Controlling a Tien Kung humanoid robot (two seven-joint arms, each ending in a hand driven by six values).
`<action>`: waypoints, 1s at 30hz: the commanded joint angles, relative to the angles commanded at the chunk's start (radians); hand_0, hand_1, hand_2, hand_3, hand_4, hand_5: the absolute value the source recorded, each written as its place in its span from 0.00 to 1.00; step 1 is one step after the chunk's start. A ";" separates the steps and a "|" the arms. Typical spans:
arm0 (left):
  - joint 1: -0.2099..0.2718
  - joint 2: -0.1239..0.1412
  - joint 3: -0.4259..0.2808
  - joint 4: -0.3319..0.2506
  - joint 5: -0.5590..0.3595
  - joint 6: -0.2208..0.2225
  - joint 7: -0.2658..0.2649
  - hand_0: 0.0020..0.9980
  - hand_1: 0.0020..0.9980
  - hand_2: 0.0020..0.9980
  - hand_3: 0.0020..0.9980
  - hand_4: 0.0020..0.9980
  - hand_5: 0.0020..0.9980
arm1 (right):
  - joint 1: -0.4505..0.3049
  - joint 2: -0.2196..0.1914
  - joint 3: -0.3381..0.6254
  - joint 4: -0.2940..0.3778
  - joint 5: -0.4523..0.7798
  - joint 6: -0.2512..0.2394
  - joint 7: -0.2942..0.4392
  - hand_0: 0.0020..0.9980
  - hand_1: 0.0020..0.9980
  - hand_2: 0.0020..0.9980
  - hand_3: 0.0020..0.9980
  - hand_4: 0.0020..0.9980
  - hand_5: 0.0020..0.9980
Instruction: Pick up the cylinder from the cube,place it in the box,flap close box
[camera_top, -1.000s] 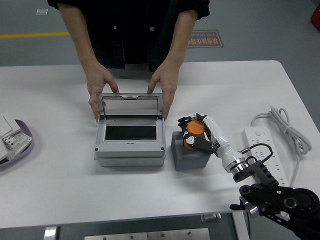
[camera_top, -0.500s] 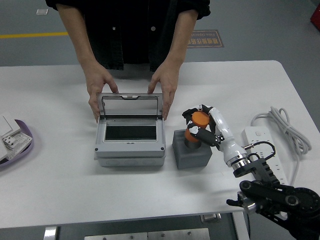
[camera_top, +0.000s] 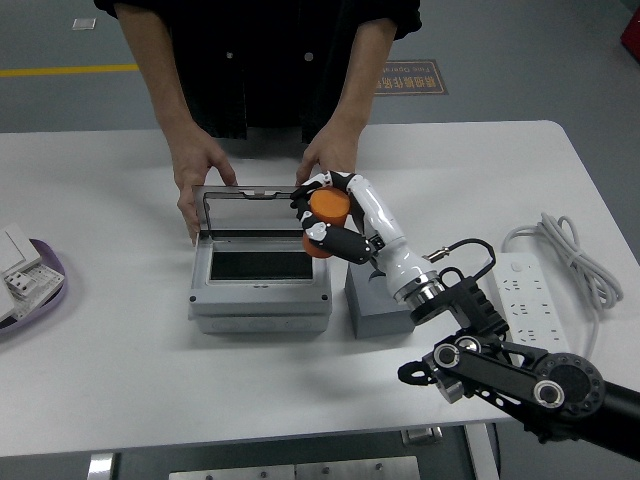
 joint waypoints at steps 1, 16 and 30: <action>0.000 0.001 -0.004 0.000 0.004 -0.001 0.002 0.51 0.56 0.56 0.59 0.70 0.28 | 0.012 0.012 -0.007 -0.003 -0.023 0.001 -0.031 0.10 0.22 0.41 0.34 0.00 0.00; -0.001 0.012 -0.028 0.001 0.034 -0.009 0.016 0.51 0.56 0.56 0.59 0.71 0.30 | 0.168 0.142 -0.144 -0.114 -0.503 0.141 -0.530 0.01 0.19 0.42 0.36 0.00 0.00; -0.003 0.024 -0.027 0.002 0.032 -0.006 0.013 0.51 0.56 0.56 0.59 0.71 0.31 | 0.185 0.171 -0.178 -0.181 -0.651 0.103 -0.575 0.26 0.41 0.50 0.49 0.33 0.00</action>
